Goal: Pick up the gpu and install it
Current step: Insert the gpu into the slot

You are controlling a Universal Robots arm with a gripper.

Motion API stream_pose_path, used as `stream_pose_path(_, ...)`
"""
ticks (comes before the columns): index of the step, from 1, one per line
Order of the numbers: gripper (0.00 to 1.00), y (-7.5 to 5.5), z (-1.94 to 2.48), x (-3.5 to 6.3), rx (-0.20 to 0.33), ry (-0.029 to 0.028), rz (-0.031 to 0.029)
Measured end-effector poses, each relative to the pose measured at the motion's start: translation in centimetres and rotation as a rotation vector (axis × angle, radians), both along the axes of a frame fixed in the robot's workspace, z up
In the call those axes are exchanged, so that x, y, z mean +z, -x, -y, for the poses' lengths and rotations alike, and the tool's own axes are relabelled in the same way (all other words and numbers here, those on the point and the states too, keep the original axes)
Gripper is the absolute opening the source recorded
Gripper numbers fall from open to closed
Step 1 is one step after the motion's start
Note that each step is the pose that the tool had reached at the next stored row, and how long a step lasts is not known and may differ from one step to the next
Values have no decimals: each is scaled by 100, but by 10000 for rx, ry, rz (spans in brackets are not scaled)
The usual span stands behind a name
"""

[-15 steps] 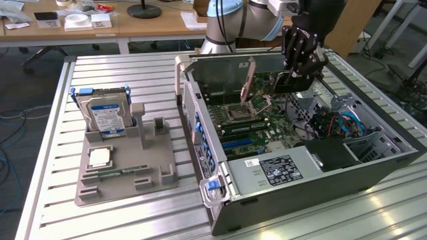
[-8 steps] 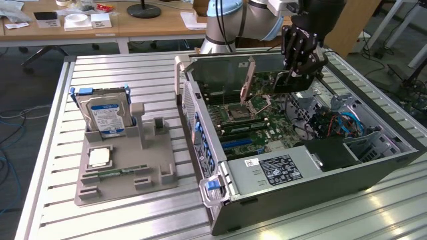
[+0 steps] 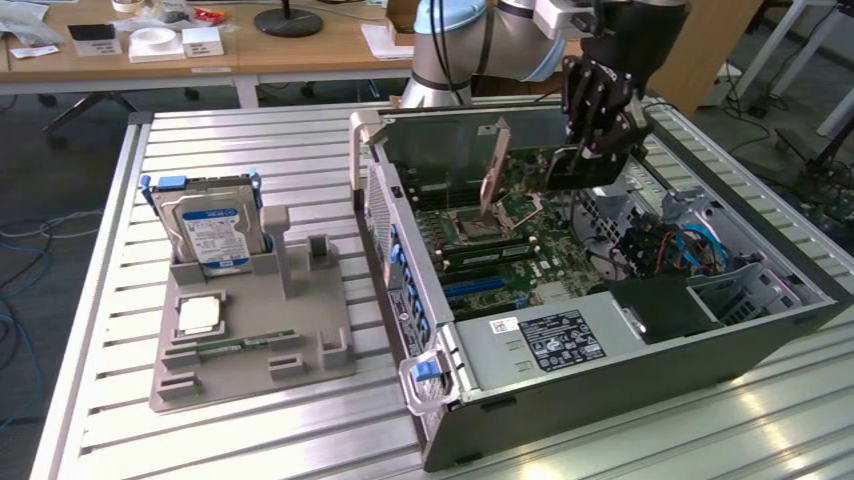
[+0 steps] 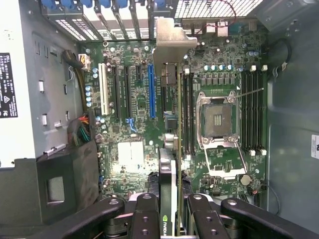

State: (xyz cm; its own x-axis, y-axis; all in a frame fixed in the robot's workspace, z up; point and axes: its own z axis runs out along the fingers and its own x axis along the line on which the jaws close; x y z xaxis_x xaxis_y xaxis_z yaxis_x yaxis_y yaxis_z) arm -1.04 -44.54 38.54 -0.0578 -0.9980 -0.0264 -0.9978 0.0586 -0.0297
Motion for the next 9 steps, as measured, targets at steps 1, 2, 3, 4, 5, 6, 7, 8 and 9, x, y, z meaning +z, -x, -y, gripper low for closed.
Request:
stream_pose_path(1, 27, 0, 0, -11, 0, 0, 0)
stream_pose_path(2, 27, 0, 0, -19, 0, 0, 0)
stream_pose_path(3, 27, 0, 0, -21, 0, 2, -1)
stream_pose_path(4, 27, 0, 0, -21, 0, 2, -1)
stream_pose_path(5, 27, 0, 0, -21, 0, 3, -1)
stream_pose_path(6, 27, 0, 0, -22, 0, 1, 0)
stream_pose_path(7, 27, 0, 0, -22, 0, 1, 0)
stream_pose_path(8, 27, 0, 0, -24, 0, 0, 0)
stream_pose_path(9, 27, 0, 0, -28, 0, -2, 0)
